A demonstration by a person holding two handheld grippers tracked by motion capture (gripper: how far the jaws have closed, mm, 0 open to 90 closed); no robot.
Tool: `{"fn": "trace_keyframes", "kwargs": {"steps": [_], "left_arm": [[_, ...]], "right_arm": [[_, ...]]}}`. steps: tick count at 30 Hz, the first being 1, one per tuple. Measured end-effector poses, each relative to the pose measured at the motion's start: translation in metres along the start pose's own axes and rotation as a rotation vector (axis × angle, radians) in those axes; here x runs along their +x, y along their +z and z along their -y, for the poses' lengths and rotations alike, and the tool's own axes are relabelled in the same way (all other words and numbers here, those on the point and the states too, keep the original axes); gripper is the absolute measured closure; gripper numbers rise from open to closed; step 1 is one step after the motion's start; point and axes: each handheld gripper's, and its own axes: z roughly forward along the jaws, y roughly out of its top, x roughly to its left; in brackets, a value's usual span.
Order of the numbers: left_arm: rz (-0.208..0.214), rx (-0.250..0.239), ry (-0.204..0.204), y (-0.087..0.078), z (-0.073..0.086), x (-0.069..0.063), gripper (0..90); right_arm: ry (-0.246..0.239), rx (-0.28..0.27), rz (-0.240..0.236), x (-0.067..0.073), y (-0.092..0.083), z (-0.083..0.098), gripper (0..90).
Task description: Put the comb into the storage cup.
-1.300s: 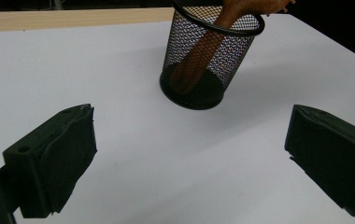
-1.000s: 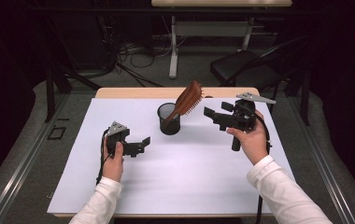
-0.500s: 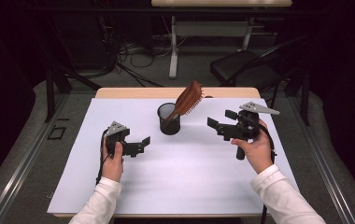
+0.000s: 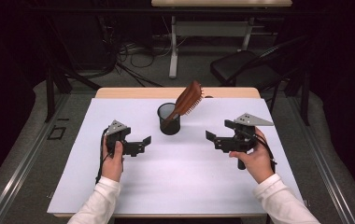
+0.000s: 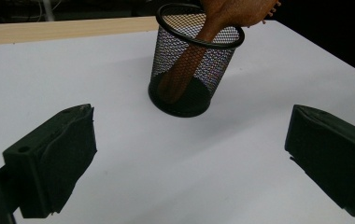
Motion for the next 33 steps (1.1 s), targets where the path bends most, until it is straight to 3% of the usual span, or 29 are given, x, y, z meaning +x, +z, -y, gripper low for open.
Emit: {"fn": "trace_keyframes", "kwargs": {"steps": [11,24,33], "left_arm": [[0.035,0.004,0.038,-0.011,-0.002,-0.008,2.2],[0.05,0.019,0.077,-0.029,0.003,-0.005,2.2],[0.078,0.012,0.1,-0.04,0.007,-0.003,2.2]], "right_arm": [[-0.036,0.03,0.0,0.006,-0.006,0.018,8.7],[-0.072,0.035,0.027,0.008,-0.016,0.037,8.8],[-0.061,0.025,0.036,0.006,-0.026,0.05,8.7]]}}
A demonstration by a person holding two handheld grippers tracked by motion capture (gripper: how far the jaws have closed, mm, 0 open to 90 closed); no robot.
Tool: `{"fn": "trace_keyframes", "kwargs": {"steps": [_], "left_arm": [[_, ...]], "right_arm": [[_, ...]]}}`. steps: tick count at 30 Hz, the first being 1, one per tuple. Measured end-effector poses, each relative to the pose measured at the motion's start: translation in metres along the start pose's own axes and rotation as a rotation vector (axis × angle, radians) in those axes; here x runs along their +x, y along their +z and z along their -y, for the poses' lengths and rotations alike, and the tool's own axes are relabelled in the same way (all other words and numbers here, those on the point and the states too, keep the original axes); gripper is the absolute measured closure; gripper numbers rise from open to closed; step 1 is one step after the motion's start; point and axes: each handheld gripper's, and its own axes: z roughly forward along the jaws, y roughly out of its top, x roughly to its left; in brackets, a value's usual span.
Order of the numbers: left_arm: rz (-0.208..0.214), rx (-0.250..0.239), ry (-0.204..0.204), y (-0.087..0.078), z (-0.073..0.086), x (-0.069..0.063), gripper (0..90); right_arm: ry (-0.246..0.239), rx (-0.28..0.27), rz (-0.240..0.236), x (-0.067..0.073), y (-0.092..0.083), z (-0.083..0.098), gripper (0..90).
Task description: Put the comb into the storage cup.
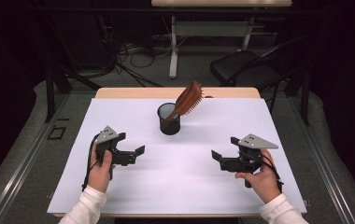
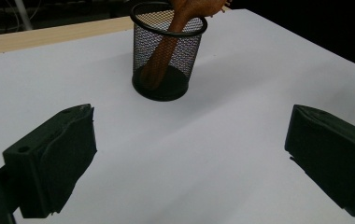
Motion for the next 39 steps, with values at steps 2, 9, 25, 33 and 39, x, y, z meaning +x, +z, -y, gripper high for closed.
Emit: {"fn": "trace_keyframes", "kwargs": {"steps": [2,9,25,33,39], "left_arm": [[0.003,0.003,0.006,-0.002,0.002,0.0,2.2],[0.012,-0.005,0.012,-0.012,0.009,0.001,2.2],[-0.015,-0.013,-0.005,-0.031,0.031,0.013,2.2],[-0.021,-0.041,-0.021,-0.037,0.04,0.018,2.2],[-0.032,-0.055,-0.019,-0.042,0.045,0.023,2.2]], "right_arm": [[-0.004,0.005,0.005,0.0,-0.002,0.003,8.7],[-0.008,0.004,0.017,0.0,-0.011,0.014,8.6],[0.054,0.002,0.077,-0.013,-0.027,0.044,8.7],[0.057,0.01,0.1,-0.017,-0.03,0.054,8.7],[0.077,0.002,0.106,-0.019,-0.031,0.062,8.7]]}}
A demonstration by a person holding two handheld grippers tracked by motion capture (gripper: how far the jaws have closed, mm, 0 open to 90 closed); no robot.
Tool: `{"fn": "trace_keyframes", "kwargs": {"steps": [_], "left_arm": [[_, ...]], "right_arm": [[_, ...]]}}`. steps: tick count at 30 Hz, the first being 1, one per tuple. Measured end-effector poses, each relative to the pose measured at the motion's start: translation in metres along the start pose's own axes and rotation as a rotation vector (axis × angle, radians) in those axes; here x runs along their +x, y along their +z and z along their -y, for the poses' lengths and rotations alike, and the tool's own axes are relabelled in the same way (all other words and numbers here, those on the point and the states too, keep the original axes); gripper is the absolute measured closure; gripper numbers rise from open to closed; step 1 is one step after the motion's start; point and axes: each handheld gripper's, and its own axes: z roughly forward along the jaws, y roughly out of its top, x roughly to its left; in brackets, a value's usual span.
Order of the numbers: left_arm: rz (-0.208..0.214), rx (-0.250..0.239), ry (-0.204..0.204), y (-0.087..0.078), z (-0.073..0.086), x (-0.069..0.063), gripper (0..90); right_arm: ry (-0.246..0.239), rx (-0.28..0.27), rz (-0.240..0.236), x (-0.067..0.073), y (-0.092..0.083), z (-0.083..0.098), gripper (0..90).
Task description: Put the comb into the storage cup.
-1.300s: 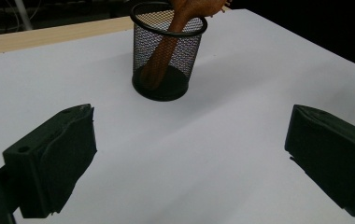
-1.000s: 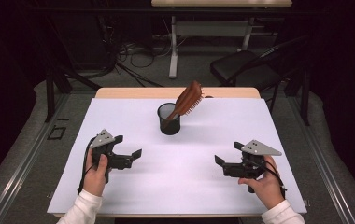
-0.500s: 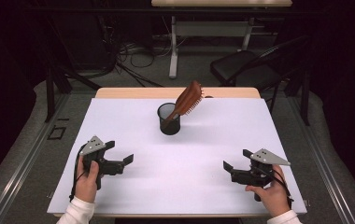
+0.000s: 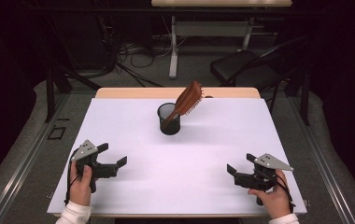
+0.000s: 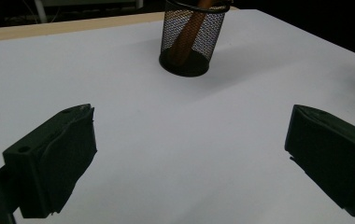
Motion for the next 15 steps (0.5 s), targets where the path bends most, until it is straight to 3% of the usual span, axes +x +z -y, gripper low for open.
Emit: {"fn": "trace_keyframes", "kwargs": {"steps": [15], "left_arm": [[-0.013,-0.032,-0.011,-0.0032,0.0093,0.0104,2.2]], "right_arm": [[0.033,-0.002,0.026,-0.0087,0.0008,0.0091,9.3]]}}
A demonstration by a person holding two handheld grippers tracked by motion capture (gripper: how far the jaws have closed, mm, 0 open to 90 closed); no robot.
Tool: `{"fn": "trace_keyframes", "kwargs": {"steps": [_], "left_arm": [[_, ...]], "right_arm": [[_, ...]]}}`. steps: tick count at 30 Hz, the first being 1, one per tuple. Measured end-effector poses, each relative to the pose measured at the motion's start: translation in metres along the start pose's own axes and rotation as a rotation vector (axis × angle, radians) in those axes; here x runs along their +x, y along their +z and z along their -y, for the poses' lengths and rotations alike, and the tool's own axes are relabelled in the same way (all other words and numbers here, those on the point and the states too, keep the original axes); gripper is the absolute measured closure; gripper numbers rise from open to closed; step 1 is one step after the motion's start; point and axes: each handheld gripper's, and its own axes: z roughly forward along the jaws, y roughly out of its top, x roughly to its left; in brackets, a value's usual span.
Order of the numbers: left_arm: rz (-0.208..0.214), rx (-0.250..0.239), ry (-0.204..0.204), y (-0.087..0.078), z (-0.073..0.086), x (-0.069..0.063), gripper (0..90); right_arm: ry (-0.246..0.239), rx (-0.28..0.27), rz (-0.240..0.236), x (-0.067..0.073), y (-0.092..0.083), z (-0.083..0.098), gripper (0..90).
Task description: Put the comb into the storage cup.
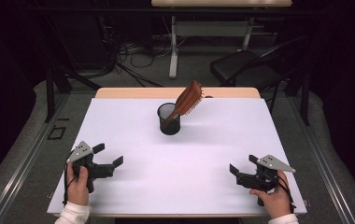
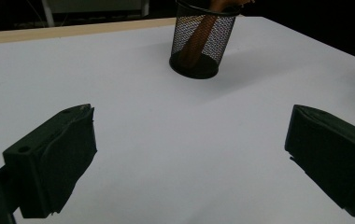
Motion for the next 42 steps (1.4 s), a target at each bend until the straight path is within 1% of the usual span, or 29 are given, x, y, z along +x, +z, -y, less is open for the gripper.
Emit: {"fn": "trace_keyframes", "kwargs": {"steps": [3,8,11,14,19,20,29,30,33,42], "left_arm": [[-0.002,0.01,0.0,0.002,0.002,0.001,2.2],[-0.001,0.017,-0.003,0.003,0.004,0.003,2.2],[-0.005,0.018,-0.013,0.003,0.005,0.005,2.2],[-0.009,0.017,-0.015,0.003,0.006,0.006,2.2],[-0.014,0.014,-0.021,0.002,0.006,0.008,2.2],[-0.014,0.014,-0.02,0.002,0.007,0.008,2.2],[-0.014,0.016,-0.025,0.002,0.007,0.009,2.2],[-0.015,0.017,-0.025,0.002,0.007,0.009,2.2],[-0.013,0.015,-0.027,0.002,0.008,0.009,2.2],[-0.016,0.015,-0.026,0.002,0.008,0.009,2.2]], "right_arm": [[-0.008,-0.003,0.006,-0.001,0.0,0.001,9.3],[-0.002,-0.009,0.009,-0.002,0.0,0.001,9.6],[-0.004,-0.005,0.014,-0.003,0.001,0.002,9.8],[0.004,-0.014,0.018,-0.005,0.001,0.002,9.8],[0.007,-0.002,0.024,-0.007,0.0,0.003,9.8],[0.009,-0.01,0.024,-0.007,0.001,0.003,9.8],[0.01,-0.008,0.032,-0.009,0.001,0.003,10.1],[0.017,-0.007,0.03,-0.009,0.001,0.003,10.2],[0.011,-0.005,0.033,-0.01,0.001,0.003,10.2],[0.015,-0.001,0.031,-0.011,0.001,0.003,10.4]]}}
